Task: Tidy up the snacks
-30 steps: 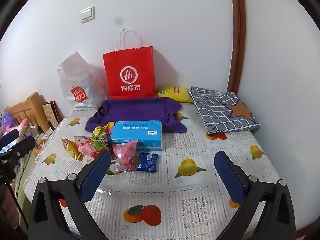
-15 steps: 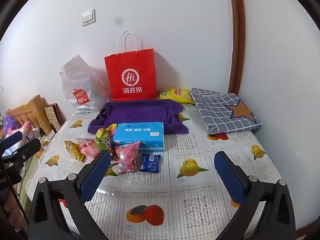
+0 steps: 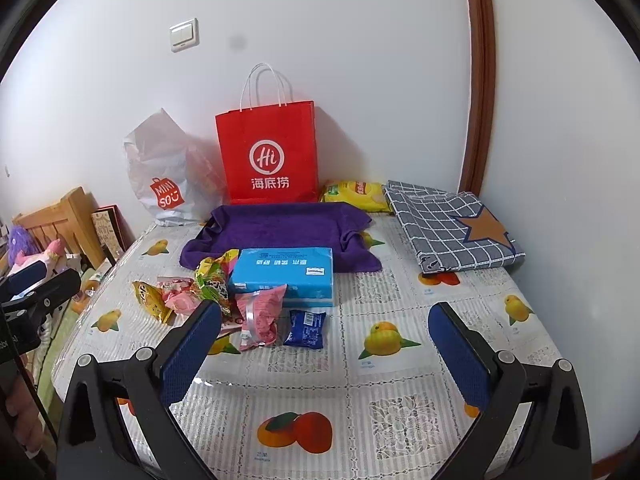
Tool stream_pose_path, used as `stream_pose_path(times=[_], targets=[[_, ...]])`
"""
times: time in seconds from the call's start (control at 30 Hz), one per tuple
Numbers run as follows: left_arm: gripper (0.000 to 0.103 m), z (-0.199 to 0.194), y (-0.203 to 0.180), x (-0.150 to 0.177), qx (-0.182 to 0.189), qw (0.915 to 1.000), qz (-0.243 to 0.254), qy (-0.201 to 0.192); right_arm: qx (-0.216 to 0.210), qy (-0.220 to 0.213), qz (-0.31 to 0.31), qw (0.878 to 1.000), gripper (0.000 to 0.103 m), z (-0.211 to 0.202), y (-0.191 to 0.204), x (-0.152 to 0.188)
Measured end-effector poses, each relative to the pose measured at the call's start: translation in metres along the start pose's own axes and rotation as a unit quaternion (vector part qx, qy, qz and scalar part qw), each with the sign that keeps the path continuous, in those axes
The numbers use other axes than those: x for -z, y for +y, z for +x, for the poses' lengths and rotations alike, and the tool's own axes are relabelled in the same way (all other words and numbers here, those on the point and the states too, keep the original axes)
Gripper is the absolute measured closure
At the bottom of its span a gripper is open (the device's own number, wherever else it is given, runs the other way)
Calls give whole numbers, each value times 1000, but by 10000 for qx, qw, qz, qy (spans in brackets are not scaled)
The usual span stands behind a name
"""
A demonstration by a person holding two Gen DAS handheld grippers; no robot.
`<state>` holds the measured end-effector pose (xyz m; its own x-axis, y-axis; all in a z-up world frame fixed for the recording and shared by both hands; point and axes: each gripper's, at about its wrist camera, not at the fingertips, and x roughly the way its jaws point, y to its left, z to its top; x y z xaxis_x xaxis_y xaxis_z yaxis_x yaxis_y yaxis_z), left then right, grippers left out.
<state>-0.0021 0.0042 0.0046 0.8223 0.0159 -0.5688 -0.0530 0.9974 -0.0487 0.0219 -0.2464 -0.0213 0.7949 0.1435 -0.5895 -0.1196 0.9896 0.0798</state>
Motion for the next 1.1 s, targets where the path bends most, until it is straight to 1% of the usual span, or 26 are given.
stream_pose_path(times=[0.6, 0.87, 1.1], targets=[[0, 0, -8, 2, 86, 10000, -16, -17, 23, -19, 80, 10000, 1, -4, -5, 5], [0, 1, -13, 4, 54, 10000, 8, 12, -34, -24, 123, 9999, 1, -4, -8, 7], [0, 1, -14, 7, 116, 9999, -23, 20, -10, -19, 115, 9999, 1, -4, -7, 8]])
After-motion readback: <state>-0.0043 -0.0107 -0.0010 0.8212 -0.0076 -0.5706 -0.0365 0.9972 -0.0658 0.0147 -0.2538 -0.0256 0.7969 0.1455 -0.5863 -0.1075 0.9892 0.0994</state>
